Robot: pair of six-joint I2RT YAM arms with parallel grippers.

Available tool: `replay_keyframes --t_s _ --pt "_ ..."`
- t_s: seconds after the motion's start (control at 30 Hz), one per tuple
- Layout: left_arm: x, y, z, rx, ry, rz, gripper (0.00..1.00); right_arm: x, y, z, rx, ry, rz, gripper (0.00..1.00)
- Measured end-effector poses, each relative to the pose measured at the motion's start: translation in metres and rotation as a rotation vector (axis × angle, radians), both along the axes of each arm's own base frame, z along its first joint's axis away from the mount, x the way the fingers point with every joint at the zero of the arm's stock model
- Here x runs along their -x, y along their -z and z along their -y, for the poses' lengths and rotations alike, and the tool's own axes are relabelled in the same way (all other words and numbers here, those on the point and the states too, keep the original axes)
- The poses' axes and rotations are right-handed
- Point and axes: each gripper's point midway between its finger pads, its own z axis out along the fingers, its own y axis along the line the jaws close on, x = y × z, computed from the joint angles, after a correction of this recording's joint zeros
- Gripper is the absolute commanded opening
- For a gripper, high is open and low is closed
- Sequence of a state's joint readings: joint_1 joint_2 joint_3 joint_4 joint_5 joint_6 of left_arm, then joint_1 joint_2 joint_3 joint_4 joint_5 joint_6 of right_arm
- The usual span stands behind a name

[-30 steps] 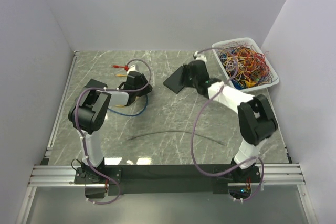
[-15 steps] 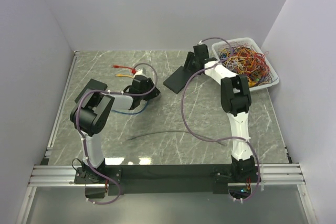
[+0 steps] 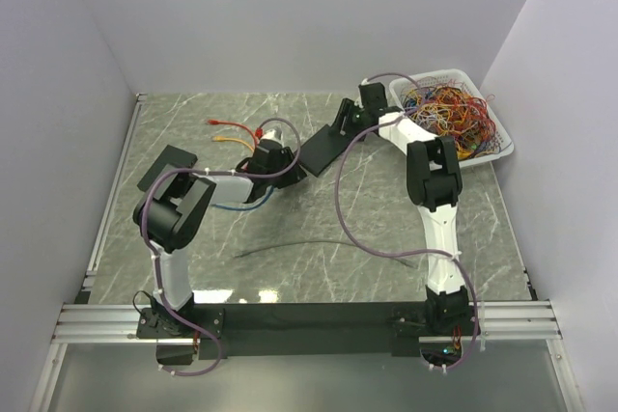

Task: Insert the plug into the switch port

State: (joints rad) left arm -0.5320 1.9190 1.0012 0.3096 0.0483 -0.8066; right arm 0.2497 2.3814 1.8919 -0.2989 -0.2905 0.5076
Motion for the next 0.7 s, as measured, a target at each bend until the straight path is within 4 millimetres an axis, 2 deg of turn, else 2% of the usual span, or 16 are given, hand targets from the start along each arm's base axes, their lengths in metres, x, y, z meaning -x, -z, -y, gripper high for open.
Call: replay_keyframes --t_s 0.2,0.33,0.5,0.7 --pt "-0.001 0.003 0.0 -0.002 -0.003 -0.007 0.41 0.015 0.0 -0.033 -0.038 -0.093 0.02 0.64" --pt "0.008 0.006 -0.005 -0.002 -0.006 -0.013 0.41 0.018 0.0 -0.052 0.013 -0.144 0.075 0.64" --pt "0.028 0.007 -0.017 0.007 -0.013 -0.018 0.4 0.029 0.001 -0.078 0.043 -0.2 0.112 0.63" --pt "0.06 0.009 -0.034 0.014 -0.018 -0.024 0.4 0.057 0.002 -0.11 0.055 -0.277 0.119 0.62"
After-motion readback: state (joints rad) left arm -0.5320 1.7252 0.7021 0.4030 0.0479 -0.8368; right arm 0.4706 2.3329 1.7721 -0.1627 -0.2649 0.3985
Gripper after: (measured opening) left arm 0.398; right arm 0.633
